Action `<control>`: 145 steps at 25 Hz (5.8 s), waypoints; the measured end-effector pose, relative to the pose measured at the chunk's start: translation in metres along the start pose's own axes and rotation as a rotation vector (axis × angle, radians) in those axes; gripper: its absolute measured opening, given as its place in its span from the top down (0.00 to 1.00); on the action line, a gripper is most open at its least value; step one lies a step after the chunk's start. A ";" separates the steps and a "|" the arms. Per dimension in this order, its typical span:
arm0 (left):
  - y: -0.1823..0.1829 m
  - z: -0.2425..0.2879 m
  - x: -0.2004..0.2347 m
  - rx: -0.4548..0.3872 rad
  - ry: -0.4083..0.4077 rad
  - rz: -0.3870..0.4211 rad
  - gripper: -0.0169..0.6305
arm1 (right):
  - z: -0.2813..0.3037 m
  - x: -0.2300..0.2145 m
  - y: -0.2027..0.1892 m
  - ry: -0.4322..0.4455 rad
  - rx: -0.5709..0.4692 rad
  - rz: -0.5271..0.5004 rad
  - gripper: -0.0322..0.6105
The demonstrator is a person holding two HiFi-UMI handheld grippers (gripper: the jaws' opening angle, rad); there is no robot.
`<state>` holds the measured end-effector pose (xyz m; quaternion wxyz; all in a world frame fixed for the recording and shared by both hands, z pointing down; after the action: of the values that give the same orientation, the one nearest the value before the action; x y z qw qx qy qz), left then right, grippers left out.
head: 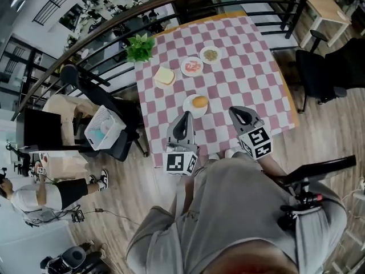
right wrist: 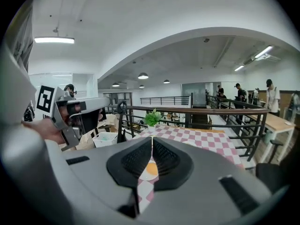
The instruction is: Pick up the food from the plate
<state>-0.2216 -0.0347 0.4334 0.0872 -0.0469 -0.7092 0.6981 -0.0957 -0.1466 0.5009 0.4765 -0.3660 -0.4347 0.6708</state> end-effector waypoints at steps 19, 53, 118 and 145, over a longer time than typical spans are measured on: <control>-0.017 0.021 0.028 0.062 -0.027 0.065 0.40 | 0.011 0.009 0.012 -0.047 -0.009 -0.024 0.93; -0.356 0.140 0.054 1.090 -0.670 0.807 0.40 | -0.111 -0.076 -0.054 -0.488 0.073 0.166 0.92; -0.428 0.146 0.087 1.208 -0.370 0.405 0.42 | -0.115 -0.086 -0.066 -0.497 0.051 0.227 0.92; -0.081 0.067 0.092 0.317 -0.001 0.230 0.42 | 0.008 -0.038 -0.025 -0.053 0.084 0.012 0.92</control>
<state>-0.3195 -0.0852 0.5193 0.0129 -0.1128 -0.5804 0.8064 -0.0843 -0.1804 0.5295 0.4757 -0.3304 -0.4164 0.7009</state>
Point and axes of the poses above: the fingertips, and each gripper's own axes: z forward along the fingers, x to its left, y out of its top, the point moved 2 cm from there along -z, backward along the fingers, and after that the axes turned 1 degree about x, right-handed, at the moved point
